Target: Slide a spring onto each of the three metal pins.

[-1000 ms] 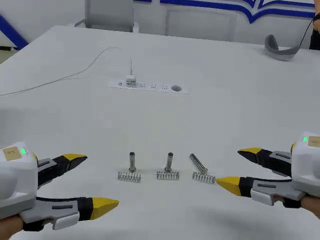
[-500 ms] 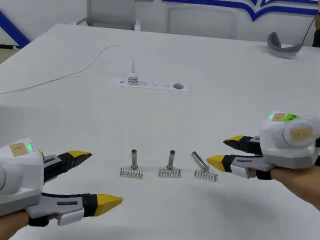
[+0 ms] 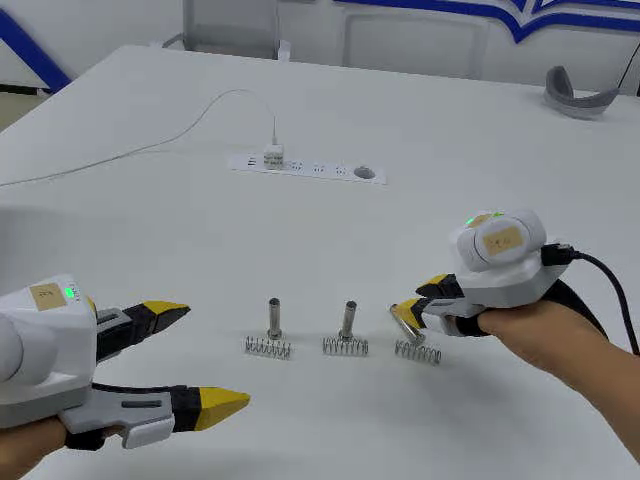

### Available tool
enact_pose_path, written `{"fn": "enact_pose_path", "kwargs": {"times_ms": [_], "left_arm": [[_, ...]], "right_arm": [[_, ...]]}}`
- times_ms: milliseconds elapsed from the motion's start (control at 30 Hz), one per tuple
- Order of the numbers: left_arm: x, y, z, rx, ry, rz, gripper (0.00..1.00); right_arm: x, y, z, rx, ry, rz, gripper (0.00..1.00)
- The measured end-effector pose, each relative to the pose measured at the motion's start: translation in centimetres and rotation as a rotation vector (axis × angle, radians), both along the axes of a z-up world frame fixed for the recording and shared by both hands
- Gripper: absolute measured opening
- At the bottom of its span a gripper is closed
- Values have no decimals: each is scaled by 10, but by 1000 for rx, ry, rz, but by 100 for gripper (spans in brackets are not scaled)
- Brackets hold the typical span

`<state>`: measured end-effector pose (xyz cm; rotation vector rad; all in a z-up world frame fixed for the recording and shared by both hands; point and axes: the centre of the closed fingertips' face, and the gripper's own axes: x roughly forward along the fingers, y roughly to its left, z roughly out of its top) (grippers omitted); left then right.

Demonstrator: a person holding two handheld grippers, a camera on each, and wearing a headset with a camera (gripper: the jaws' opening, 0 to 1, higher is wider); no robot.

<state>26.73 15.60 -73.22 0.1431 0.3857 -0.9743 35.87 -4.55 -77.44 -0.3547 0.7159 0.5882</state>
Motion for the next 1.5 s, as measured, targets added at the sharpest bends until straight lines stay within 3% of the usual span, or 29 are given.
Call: {"fn": "enact_pose_path", "kwargs": {"times_ms": [367,833,1500], "left_arm": [[-1,0,-1,7,4,-2,76],[-1,5,-3,6,5,14,76],[-1,8,-6,3,14,22,75]], "right_arm": [[12,3,-16,-14,75,-39,16],[10,6,-32,6,168,-80,11],[10,6,-33,-26,183,-63,9]]}}
